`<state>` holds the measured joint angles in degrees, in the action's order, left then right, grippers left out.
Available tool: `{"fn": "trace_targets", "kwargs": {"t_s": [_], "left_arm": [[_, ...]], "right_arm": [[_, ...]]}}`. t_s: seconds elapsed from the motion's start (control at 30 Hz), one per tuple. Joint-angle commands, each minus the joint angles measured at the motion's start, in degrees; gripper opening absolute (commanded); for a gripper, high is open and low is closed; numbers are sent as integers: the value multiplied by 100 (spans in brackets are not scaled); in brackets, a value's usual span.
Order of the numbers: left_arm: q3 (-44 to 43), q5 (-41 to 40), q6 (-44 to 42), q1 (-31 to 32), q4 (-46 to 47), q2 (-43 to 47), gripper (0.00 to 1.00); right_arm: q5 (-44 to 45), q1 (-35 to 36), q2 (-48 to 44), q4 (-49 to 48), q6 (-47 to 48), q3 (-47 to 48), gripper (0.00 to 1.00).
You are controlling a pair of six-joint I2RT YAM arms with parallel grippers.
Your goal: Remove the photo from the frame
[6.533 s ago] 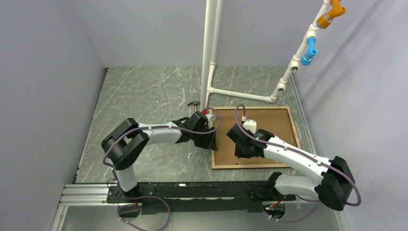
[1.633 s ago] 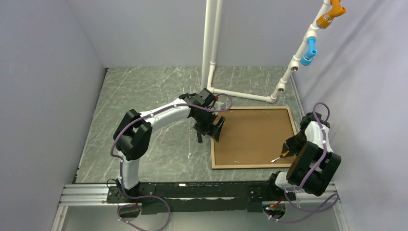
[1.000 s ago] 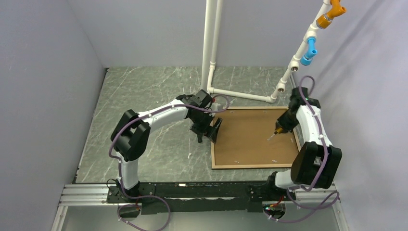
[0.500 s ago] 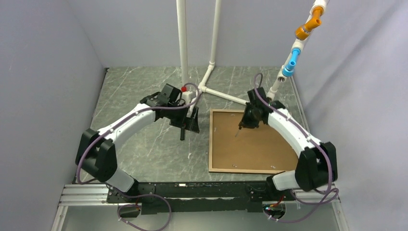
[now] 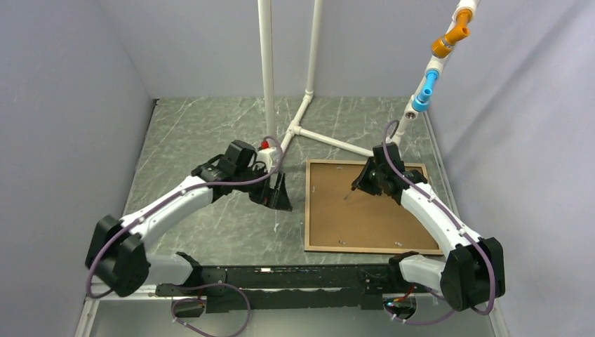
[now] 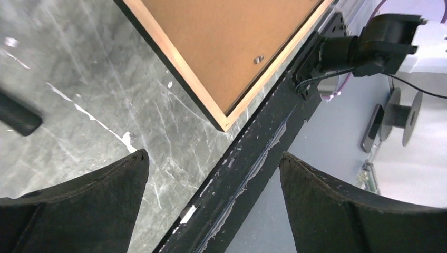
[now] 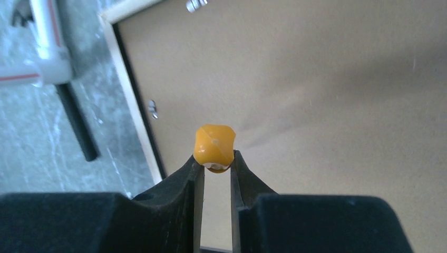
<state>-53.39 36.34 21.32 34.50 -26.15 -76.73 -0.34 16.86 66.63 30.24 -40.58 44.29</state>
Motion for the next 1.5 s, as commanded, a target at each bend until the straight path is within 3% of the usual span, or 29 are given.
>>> {"fn": "trace_targets", "kwargs": {"t_s": [0.0,0.17,0.3,0.4,0.67,1.1,1.47], "left_arm": [[-558,-814,-476,-27,-606,778,96],[-1231,-2917,-883,-346,-2157,613,95],[-1599,-4280,-796,-723,-2486,201,93],[-2057,-4625,-807,-856,-2534,-167,91],[-2945,-3817,-728,-921,-2357,-1248,89],[-2030,-3728,1222,-1319,-652,-598,82],[-2106,-3061,1528,-1178,184,-917,81]], "right_arm": [[-156,-120,-271,-368,-63,466,0],[-166,-114,-567,-169,50,461,0],[-117,-114,-822,-23,161,412,0],[-33,-114,-897,81,285,437,0],[-46,-113,-902,10,421,370,0],[-89,-117,-946,-66,415,226,0],[-83,-122,-1097,-54,332,209,0]]}}
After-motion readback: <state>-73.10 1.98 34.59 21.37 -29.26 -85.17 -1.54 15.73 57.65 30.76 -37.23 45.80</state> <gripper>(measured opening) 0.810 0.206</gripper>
